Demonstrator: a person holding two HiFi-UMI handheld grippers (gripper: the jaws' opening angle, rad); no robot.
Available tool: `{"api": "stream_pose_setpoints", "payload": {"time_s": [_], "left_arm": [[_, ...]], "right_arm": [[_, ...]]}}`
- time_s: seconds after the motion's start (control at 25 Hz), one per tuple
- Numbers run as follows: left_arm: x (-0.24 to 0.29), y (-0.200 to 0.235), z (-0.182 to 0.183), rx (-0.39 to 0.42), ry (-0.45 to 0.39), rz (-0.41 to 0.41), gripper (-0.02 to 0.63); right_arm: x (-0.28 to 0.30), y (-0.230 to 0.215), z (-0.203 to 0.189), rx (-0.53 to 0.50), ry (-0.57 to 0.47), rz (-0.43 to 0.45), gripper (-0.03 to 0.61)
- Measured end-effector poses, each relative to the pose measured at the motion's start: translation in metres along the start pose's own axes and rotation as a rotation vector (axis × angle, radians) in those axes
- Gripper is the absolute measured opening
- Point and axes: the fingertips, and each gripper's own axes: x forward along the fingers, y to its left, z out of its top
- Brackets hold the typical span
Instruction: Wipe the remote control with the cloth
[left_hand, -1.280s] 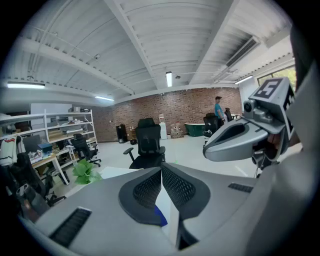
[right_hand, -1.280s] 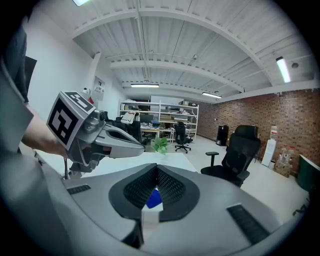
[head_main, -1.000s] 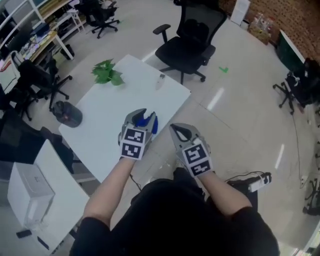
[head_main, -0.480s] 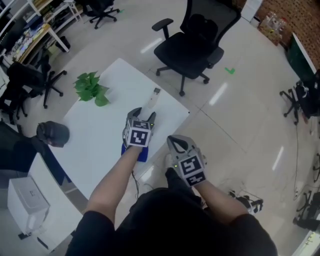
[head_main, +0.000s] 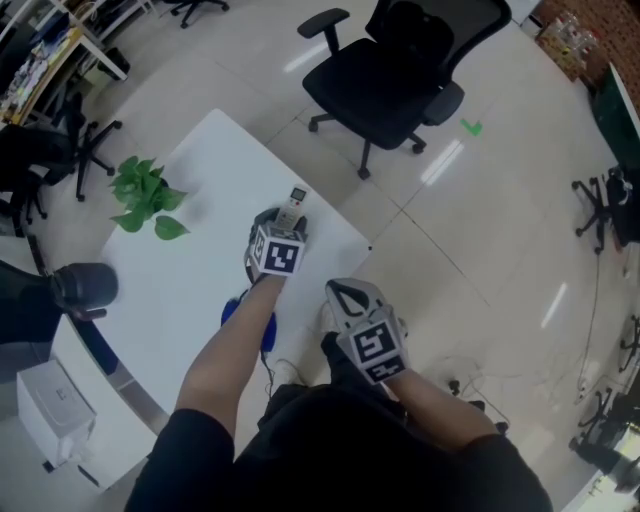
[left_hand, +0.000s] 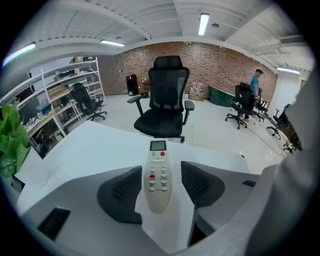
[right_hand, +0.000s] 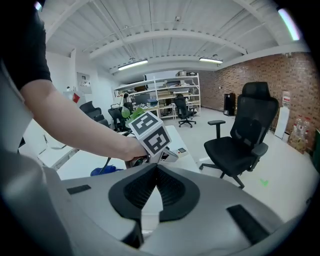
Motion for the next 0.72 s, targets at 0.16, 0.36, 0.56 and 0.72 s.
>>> {"api": "stream_pose_setpoints", "payload": {"time_s": [0.16,0.36,0.56,0.72], "left_arm": [[0.018,0.002,-0.006,-0.014,0.032,0.006,0.252],[0.023,0.001,-0.01,-0.031,0.04,-0.013,0.25],[0.015,0.003,-0.009,-0.01,0.03,0.003,0.207],[-0.004,0.001,-0.008,-0.007,-0.016,0.009,0.206]], "right_arm": [[0.005,-0.015,0.001,-0.001,-0.012,0.004,0.009],[0.005,-0.021,0.001,0.014,-0.007,0.009,0.009],[0.003,-0.017,0.002,0.007,-0.01,0.01,0.009],[-0.002,-0.009,0.003,-0.004,-0.014,0.01,0.009]]}}
